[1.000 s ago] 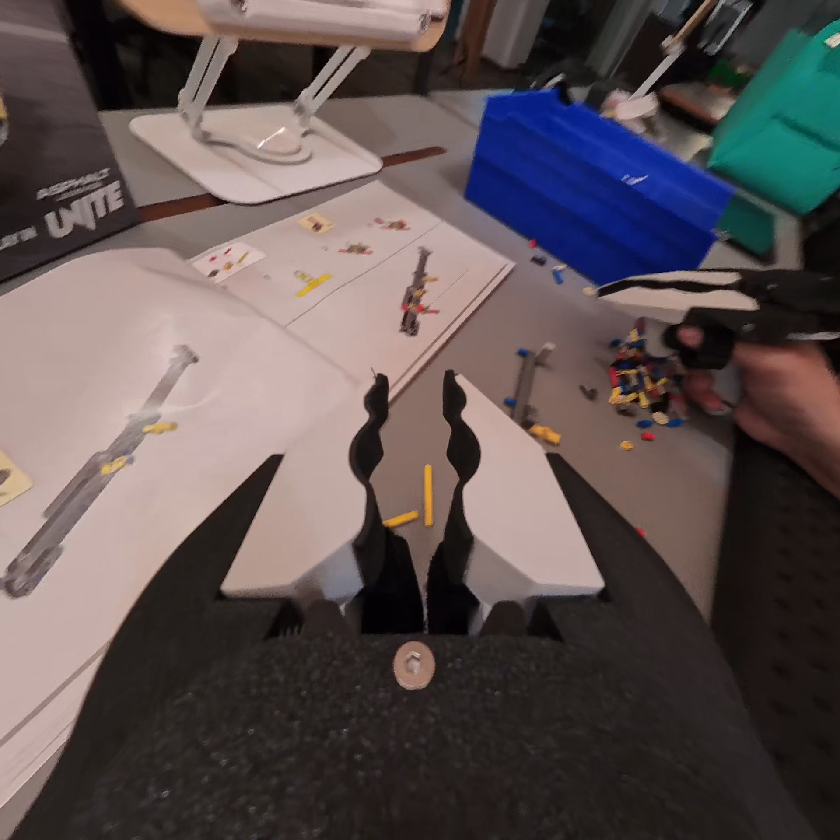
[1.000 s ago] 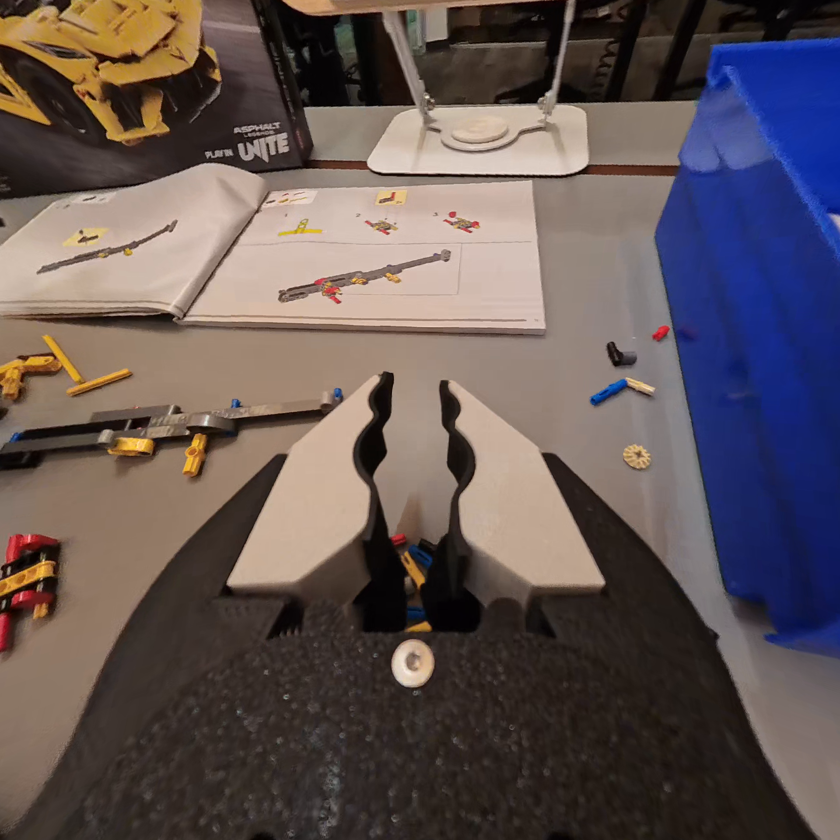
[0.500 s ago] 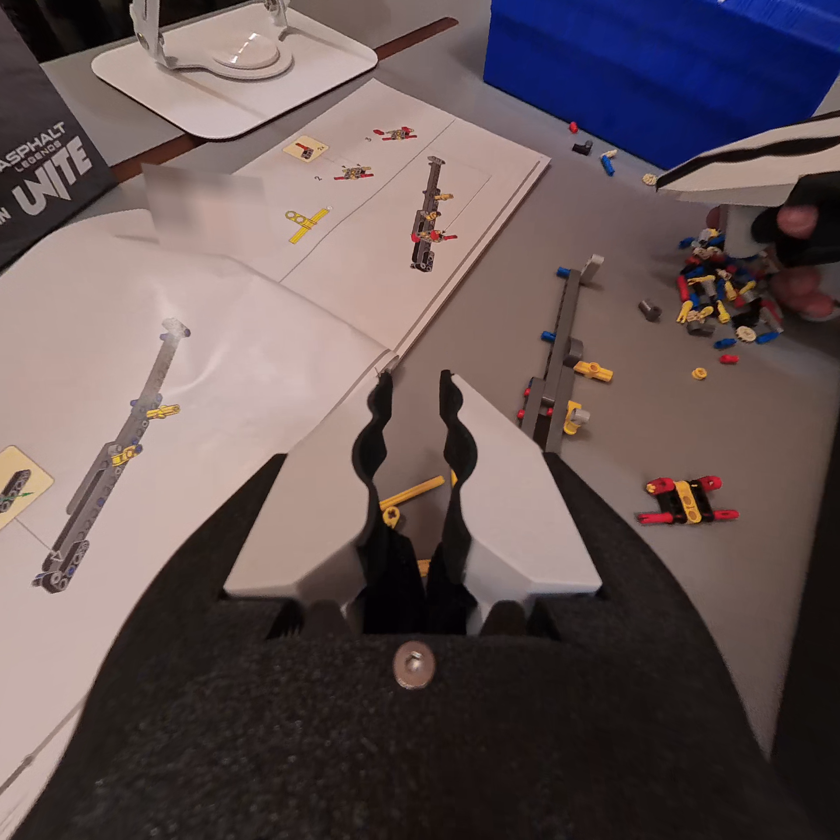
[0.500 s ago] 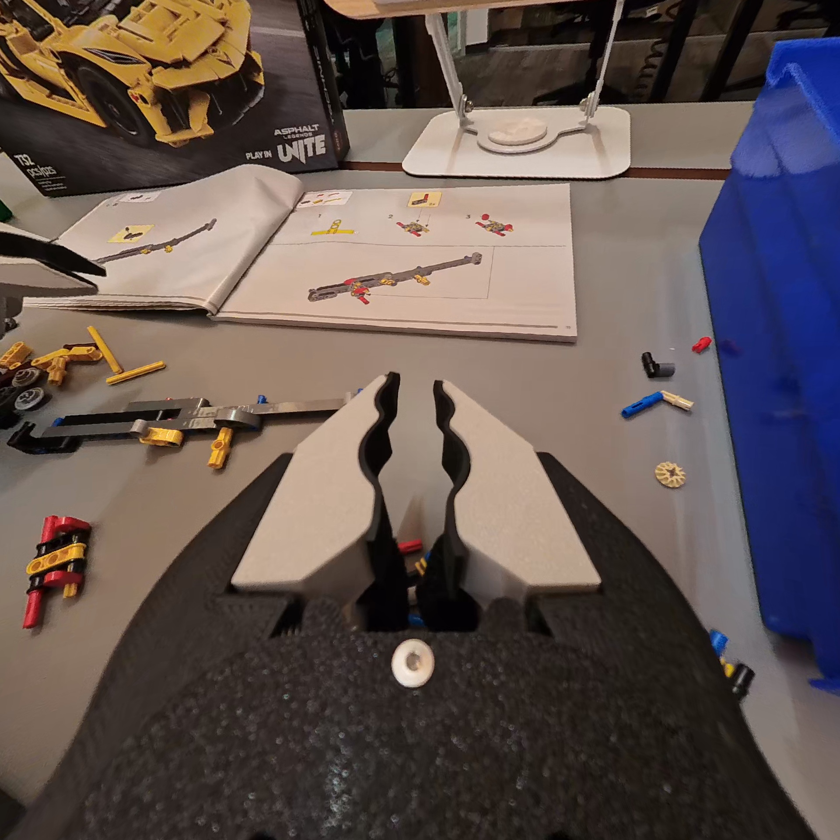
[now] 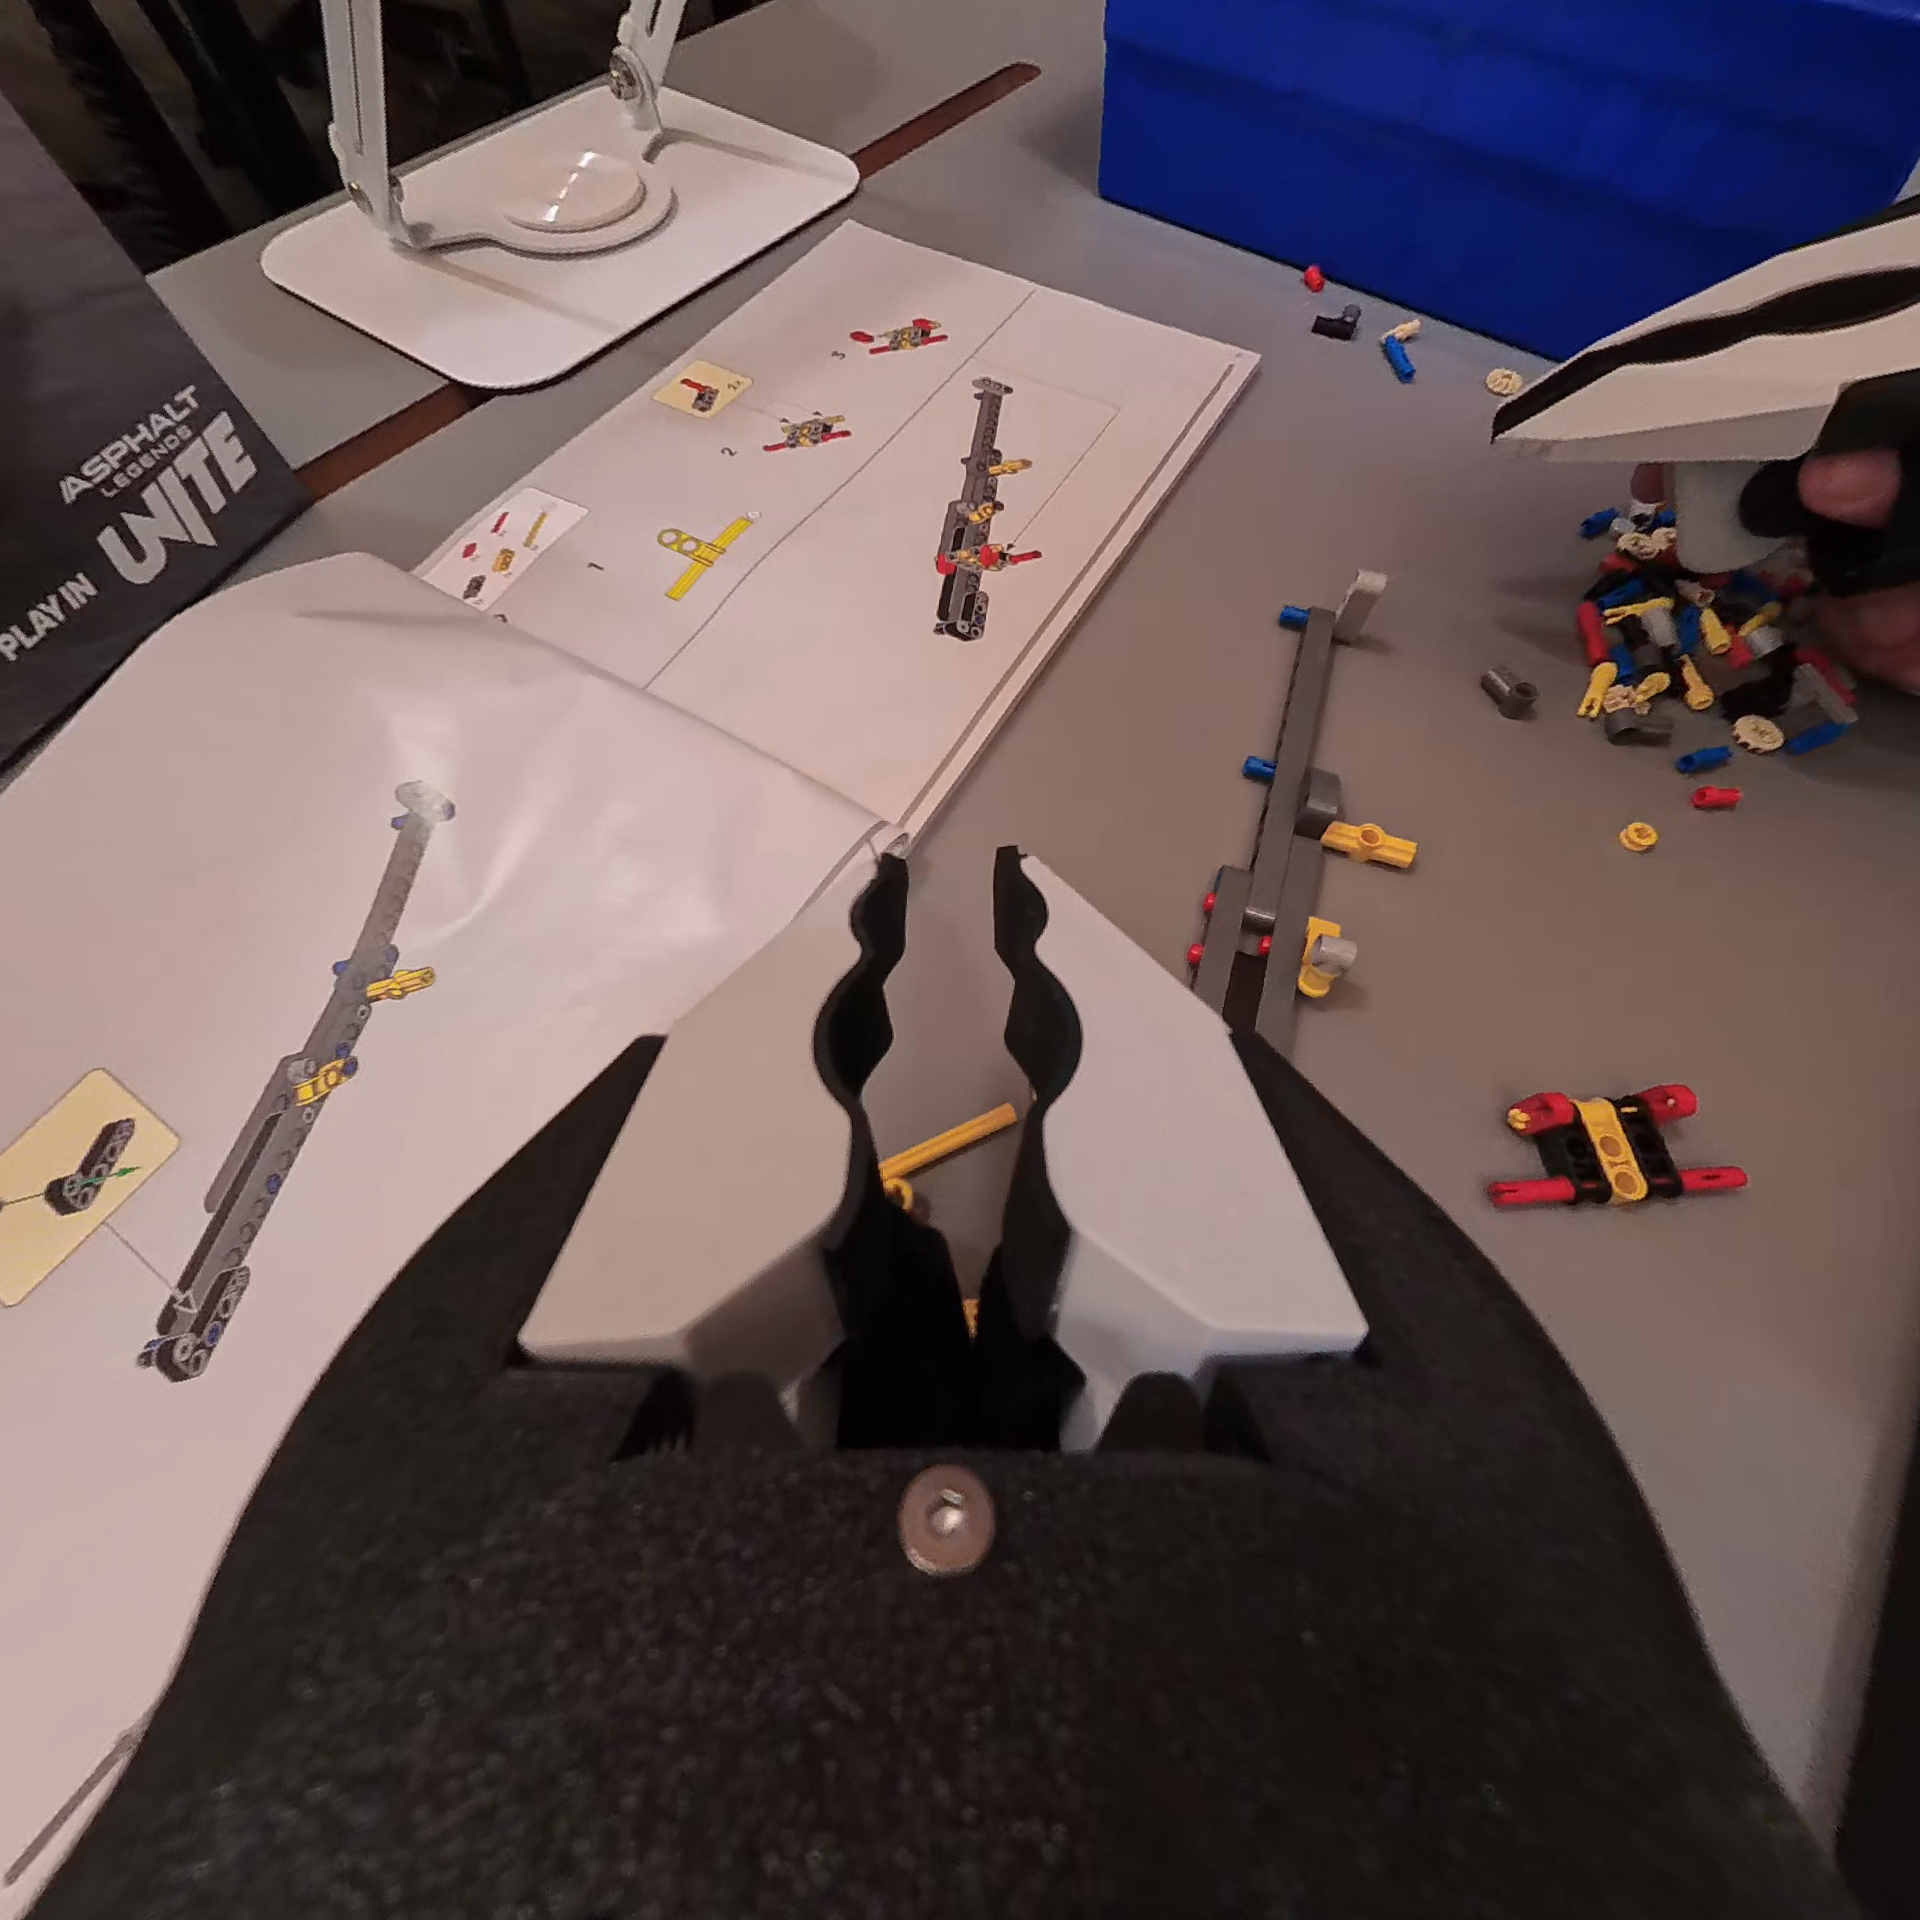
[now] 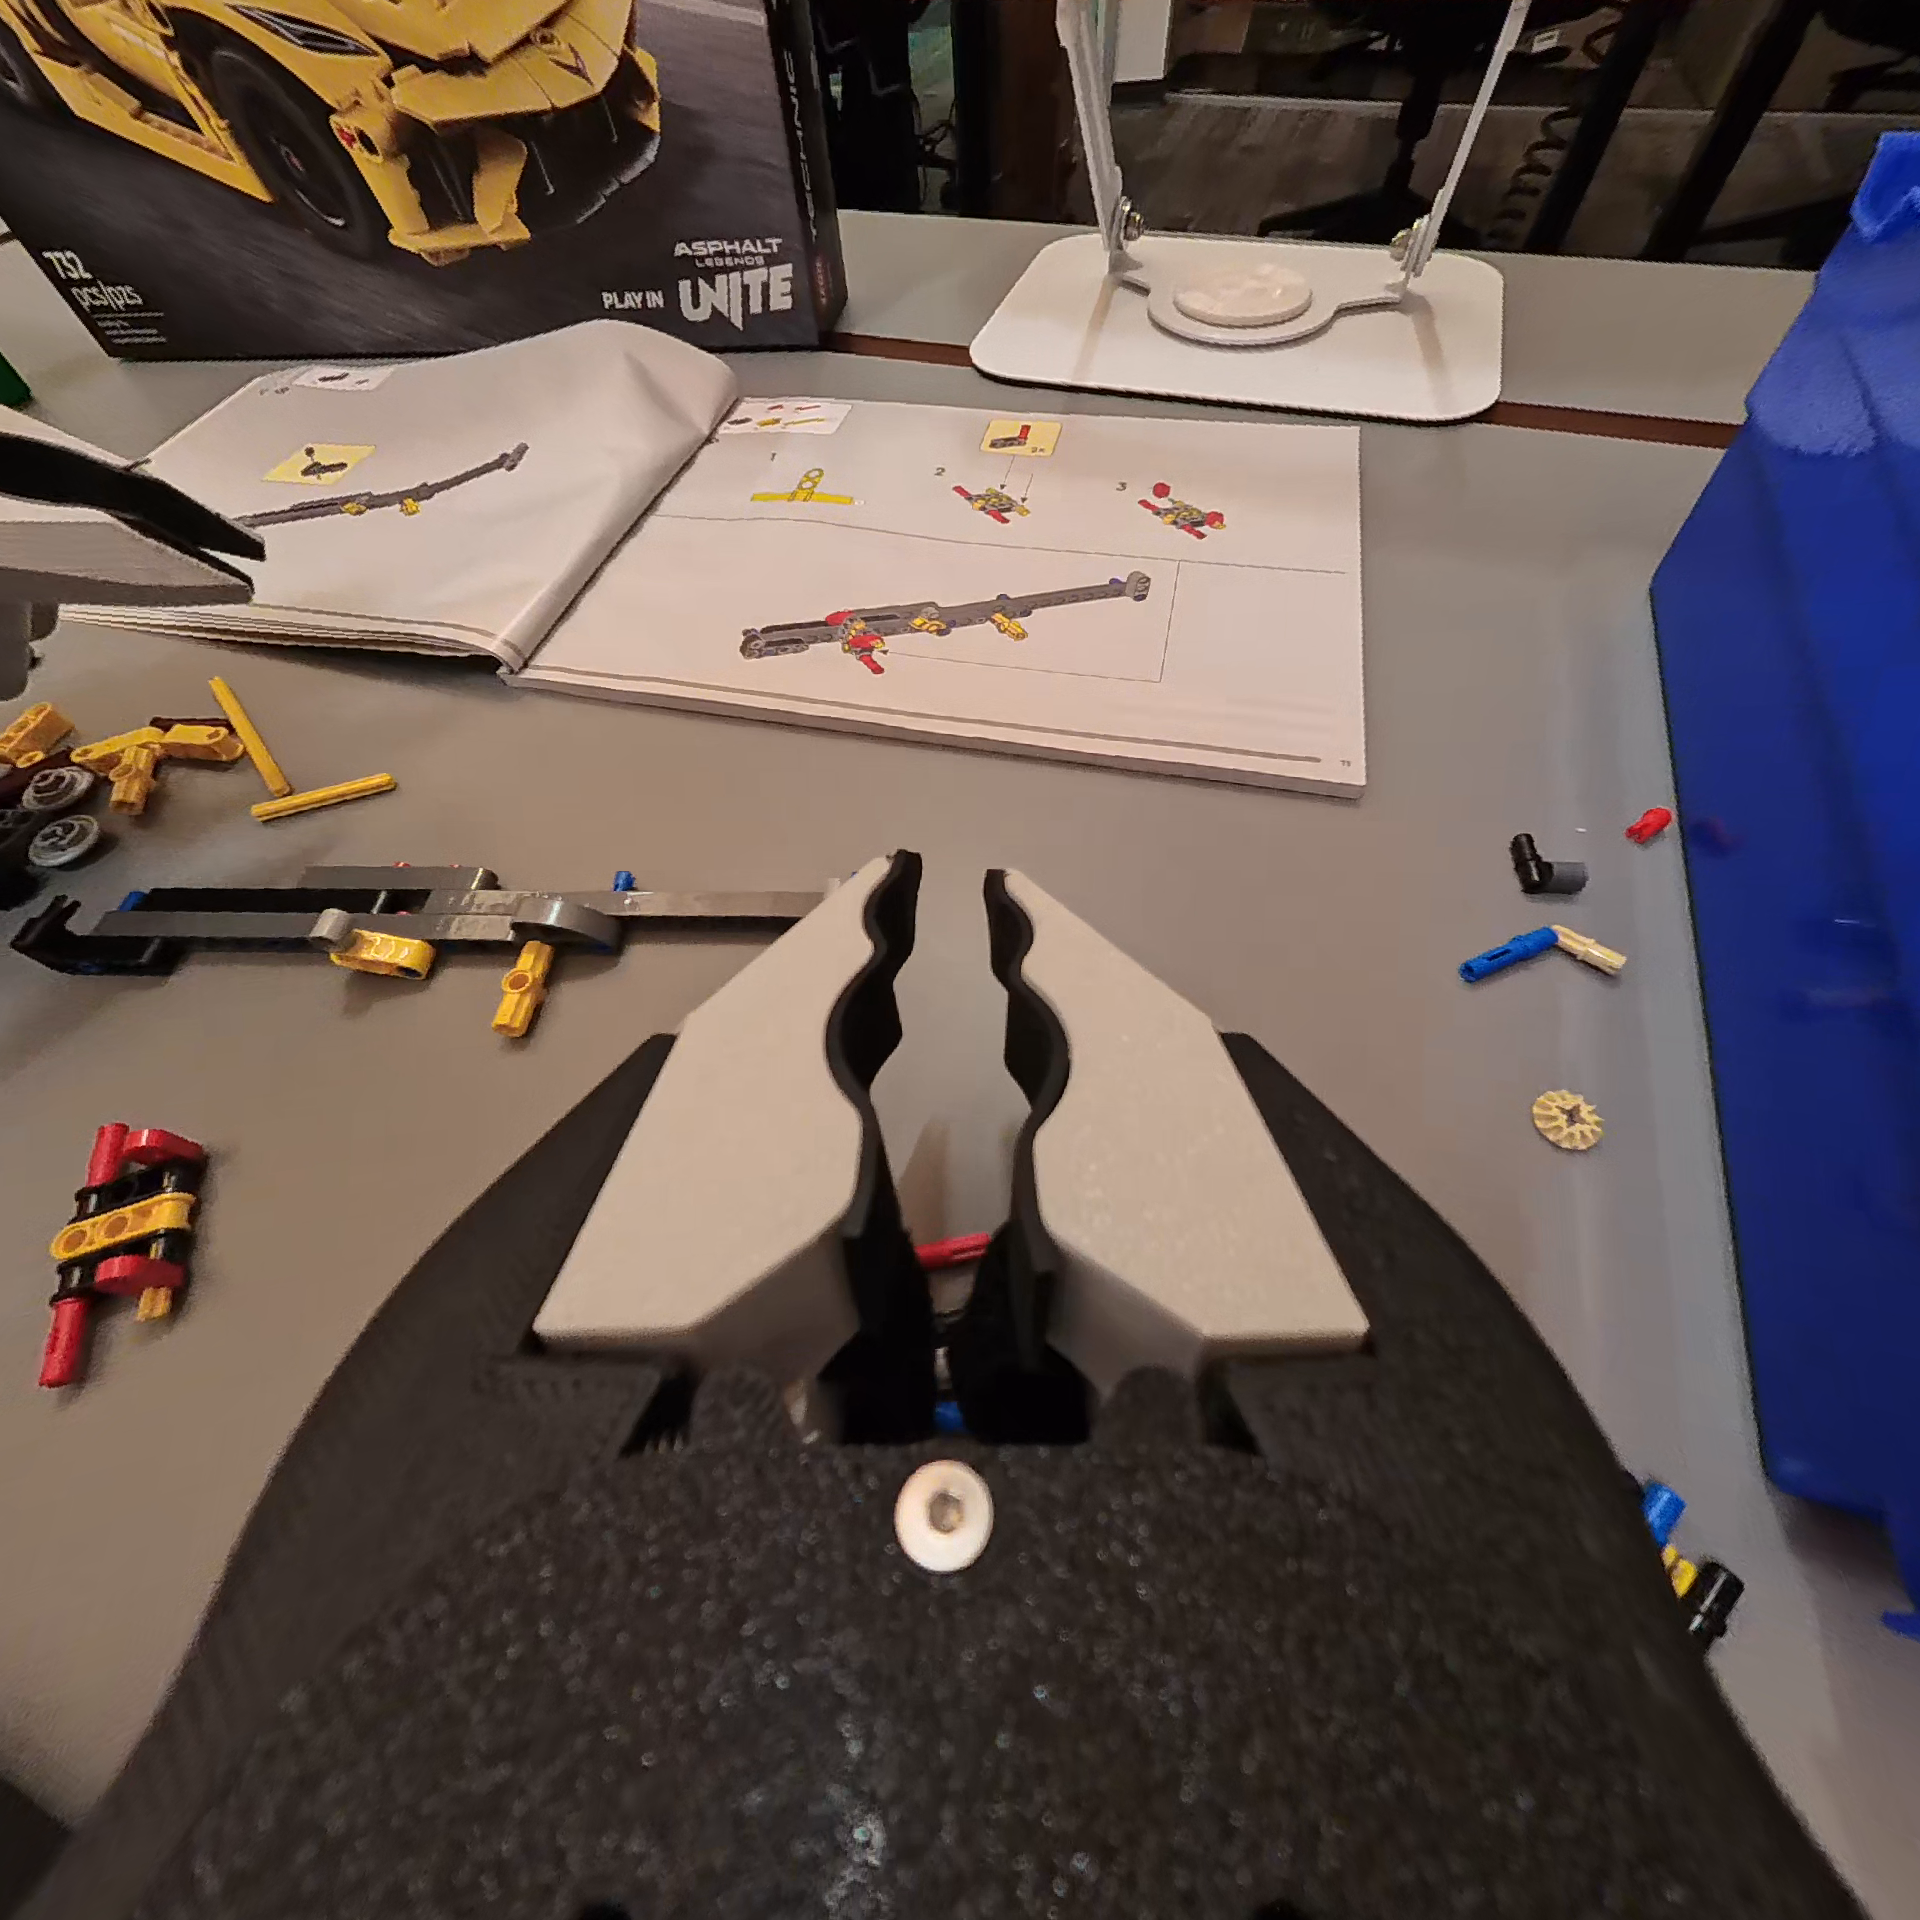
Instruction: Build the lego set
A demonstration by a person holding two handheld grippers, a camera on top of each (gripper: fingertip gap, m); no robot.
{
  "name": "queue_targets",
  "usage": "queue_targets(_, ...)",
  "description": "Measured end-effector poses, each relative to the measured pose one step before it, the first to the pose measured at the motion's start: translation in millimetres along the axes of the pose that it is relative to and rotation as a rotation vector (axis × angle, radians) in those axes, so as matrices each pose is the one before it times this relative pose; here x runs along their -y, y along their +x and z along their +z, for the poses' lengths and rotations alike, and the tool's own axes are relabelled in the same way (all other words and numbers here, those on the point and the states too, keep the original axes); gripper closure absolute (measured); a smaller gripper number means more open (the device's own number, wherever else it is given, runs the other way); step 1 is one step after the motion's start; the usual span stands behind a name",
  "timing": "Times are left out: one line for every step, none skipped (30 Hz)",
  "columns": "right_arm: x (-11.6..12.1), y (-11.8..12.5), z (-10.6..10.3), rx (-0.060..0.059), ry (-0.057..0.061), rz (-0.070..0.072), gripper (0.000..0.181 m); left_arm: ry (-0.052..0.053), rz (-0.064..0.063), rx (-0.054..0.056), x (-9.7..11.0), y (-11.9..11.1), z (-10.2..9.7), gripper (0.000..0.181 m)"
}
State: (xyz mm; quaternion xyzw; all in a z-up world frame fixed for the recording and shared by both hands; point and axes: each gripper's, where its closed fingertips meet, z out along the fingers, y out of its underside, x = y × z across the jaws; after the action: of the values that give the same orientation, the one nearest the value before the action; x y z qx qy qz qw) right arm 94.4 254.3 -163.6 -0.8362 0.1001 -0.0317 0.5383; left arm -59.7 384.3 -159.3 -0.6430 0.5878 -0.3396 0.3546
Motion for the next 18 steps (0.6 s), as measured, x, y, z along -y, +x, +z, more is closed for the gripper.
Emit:
queue_targets(0.12, -0.56, -0.01, 0.0014, 0.0004, -0.0022, 0.169, -0.0026, 0.0094, 0.0022, 0.13, 0.98, -0.07, 0.166)
queue_targets(-0.28, -0.62, 0.37, 0.0026, -0.0010, -0.0014, 0.169, -0.0023, 0.0105, 0.0048, 0.10, 0.63, -0.01, 0.166)
queue_targets(-0.73, -0.85, 0.46, 0.0046, -0.0046, 0.0013, 0.169, 0.0016, 0.0087, 0.0042, 0.62, 0.69, -0.41, 0.166)
queue_targets(-0.49, -0.49, 0.31, 0.0035, -0.0029, 0.0019, 0.169, 0.0006, 0.0073, -0.0007, 0.68, 1.28, -0.35, 0.167)
queue_targets(0.30, -0.34, 0.05, 0.0014, 0.0016, 0.0005, 0.169, -0.0020, 0.0061, -0.0002, 0.27, 1.21, -0.25, 0.167)
queue_targets(0.49, -0.14, -0.23, 0.0005, 0.0025, 0.0001, 0.169, 0.0005, 0.0059, 0.0016, 0.61, 0.95, -0.30, 0.167)
queue_targets(0.33, -0.09, -0.23, -0.0003, 0.0021, -0.0003, 0.169, 0.0005, 0.0063, -0.0022, 0.45, 1.45, -0.20, 0.167)
queue_targets(0.23, -0.06, -0.31, -0.0009, 0.0006, -0.0013, 0.169, -0.0018, 0.0062, -0.0024, 0.12, 1.52, 0.00, 0.167)
queue_targets(0.25, -0.31, -0.23, 0.0002, 0.0015, -0.0025, 0.169, -0.0006, 0.0069, 0.0017, 0.21, 0.89, 0.14, 0.167)
queue_targets(0.32, -0.32, -0.34, -0.0002, 0.0027, -0.0025, 0.169, -0.0008, 0.0079, 0.0026, 0.00, 0.72, 0.37, 0.167)
queue_targets(0.49, 0.20, -0.32, -0.0024, 0.0030, -0.0013, 0.170, -0.0028, 0.0078, 0.0012, -0.30, 0.93, 0.36, 0.167)
queue_targets(0.28, 0.21, -0.25, -0.0019, 0.0017, 0.0000, 0.170, -0.0030, 0.0074, 0.0003, -0.41, 0.98, 0.40, 0.167)
queue_targets(-0.04, 0.15, -0.07, -0.0001, -0.0002, 0.0011, 0.170, -0.0031, 0.0064, -0.0002, -0.47, 0.71, 0.34, 0.167)
queue_targets(-0.28, 0.05, 0.03, 0.0003, -0.0018, 0.0013, 0.170, -0.0024, 0.0038, 0.0004, -0.32, 0.30, 0.15, 0.167)
queue_targets(-0.18, -0.14, -0.01, 0.0009, -0.0007, 0.0003, 0.170, 0.0004, 0.0008, 0.0029, 0.00, -0.47, -0.06, 0.167)
queue_targets(0.03, -0.05, 0.01, -0.0002, 0.0003, -0.0004, 0.170, 0.0036, -0.0013, 0.0043, 0.47, -0.95, -0.30, 0.167)
queue_targets(0.13, 0.09, -0.04, -0.0015, 0.0005, -0.0012, 0.170, 0.0029, -0.0020, 0.0015, 0.42, -0.81, -0.24, 0.167)
queue_targets(0.19, 0.01, 0.13, -0.0007, 0.0003, -0.0022, 0.170, -0.0009, -0.0015, -0.0001, -0.22, -0.78, -0.08, 0.167)
